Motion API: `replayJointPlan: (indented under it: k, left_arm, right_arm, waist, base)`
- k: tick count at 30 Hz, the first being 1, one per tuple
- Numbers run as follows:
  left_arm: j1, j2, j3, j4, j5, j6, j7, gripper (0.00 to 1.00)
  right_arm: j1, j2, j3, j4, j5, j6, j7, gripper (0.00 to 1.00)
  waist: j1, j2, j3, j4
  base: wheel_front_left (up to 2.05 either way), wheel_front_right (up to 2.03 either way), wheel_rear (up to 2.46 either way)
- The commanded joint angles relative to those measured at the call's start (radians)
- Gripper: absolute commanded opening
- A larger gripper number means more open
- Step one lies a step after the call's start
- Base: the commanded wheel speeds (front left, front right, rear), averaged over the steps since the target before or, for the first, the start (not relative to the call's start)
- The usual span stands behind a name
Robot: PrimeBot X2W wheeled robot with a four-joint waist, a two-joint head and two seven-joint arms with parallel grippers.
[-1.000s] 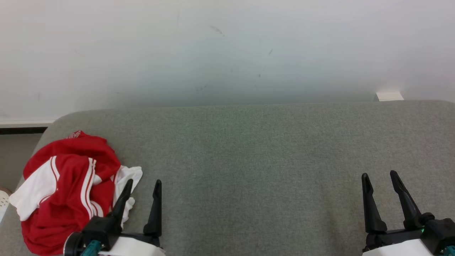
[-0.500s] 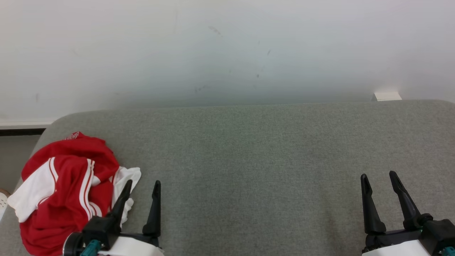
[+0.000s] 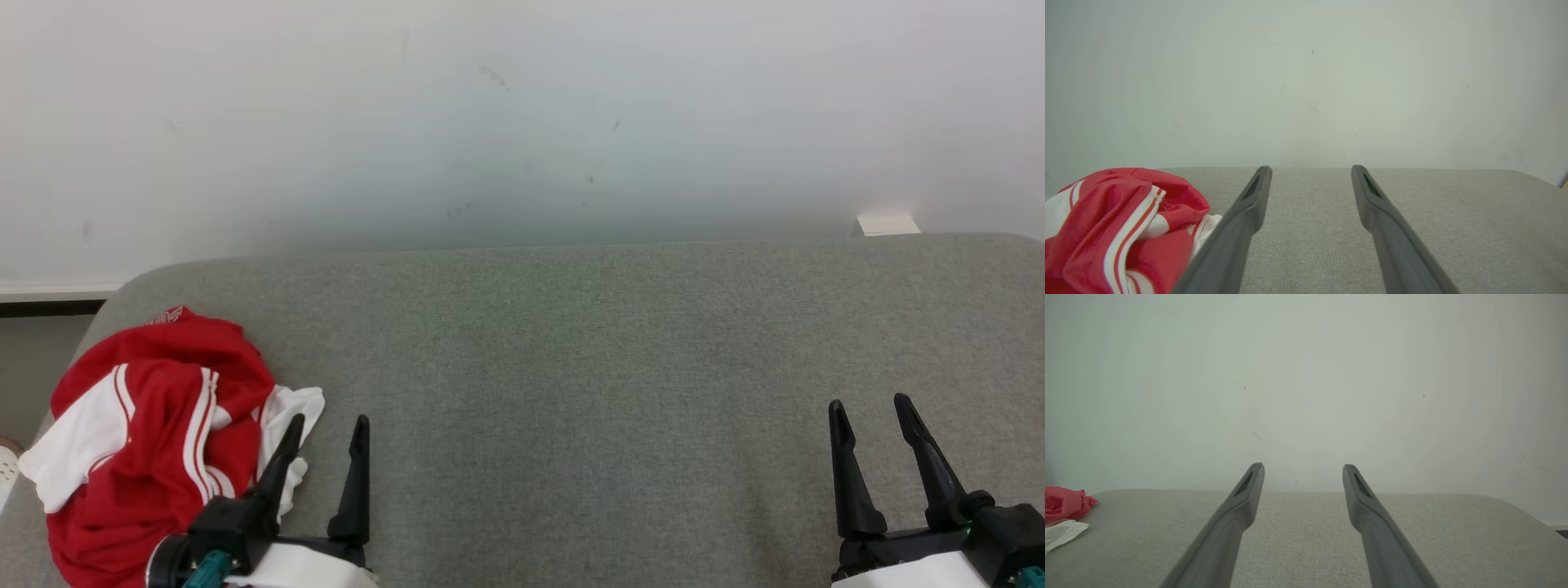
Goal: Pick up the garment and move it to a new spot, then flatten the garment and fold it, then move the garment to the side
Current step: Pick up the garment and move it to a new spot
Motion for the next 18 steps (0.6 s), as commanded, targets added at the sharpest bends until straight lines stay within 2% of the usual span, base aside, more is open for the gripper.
replayJointPlan:
  k: [1, 11, 18]
  left_arm:
    - [-0.006, 0.002, 0.002, 0.004, -0.006, 0.0, -0.001, 1.0]
    - [-0.011, 0.003, 0.002, 0.014, -0.008, 0.001, -0.001, 1.0]
    - [-0.012, 0.003, 0.013, 0.018, -0.015, 0.014, -0.001, 1.0]
  right_arm:
    - [0.003, -0.001, -0.001, 0.002, 0.004, -0.002, -0.003, 1.0]
    - [0.008, -0.001, 0.002, 0.006, 0.019, -0.002, -0.003, 1.0]
    - [0.012, -0.001, 0.022, 0.015, 0.033, -0.002, -0.001, 1.0]
  waist:
    - [0.0, 0.0, -0.001, 0.0]
    - [0.0, 0.0, -0.003, 0.013]
    - [0.0, 0.0, 0.002, 0.08]
  base:
    - [0.0, 0.0, 0.0]
    - [0.0, 0.0, 0.0]
    - [0.0, 0.0, 0.0]
